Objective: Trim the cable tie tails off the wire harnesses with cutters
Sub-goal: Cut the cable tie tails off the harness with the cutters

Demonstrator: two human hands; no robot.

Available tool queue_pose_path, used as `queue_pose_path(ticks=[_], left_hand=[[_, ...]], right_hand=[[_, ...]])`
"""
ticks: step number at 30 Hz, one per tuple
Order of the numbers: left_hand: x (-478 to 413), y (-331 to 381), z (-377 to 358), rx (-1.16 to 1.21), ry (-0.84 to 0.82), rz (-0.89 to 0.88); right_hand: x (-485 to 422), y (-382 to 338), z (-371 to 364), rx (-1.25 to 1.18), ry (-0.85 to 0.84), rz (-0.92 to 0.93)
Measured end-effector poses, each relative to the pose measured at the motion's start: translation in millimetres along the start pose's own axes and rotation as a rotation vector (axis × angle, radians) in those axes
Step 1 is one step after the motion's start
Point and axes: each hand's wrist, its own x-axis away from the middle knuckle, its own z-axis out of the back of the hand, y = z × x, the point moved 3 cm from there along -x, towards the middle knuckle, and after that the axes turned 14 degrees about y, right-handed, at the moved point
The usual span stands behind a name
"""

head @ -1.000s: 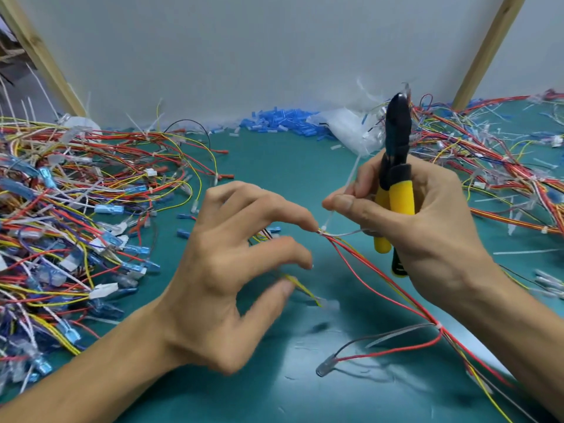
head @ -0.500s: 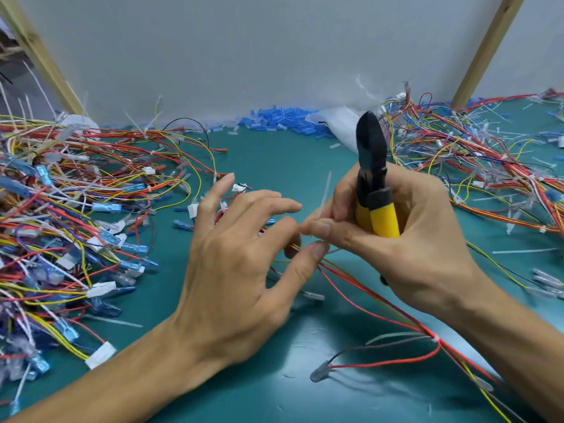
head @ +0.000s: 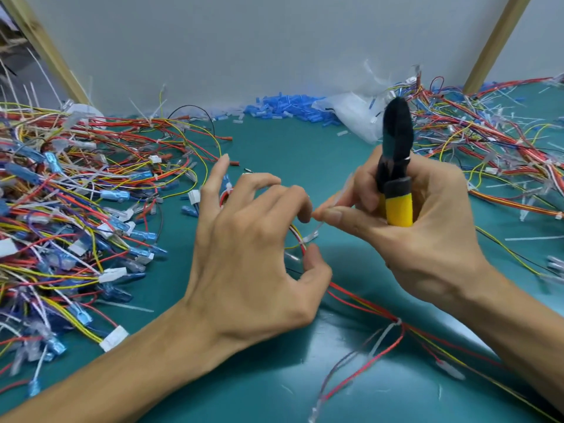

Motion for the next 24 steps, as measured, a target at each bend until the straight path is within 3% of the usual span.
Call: queue_pose_path(ticks=[24], left_hand=[[6, 4, -8, -0.139, -0.129, 0.022]], right_hand=[[-12, -8, 15, 0.031, 0.12, -0.015]])
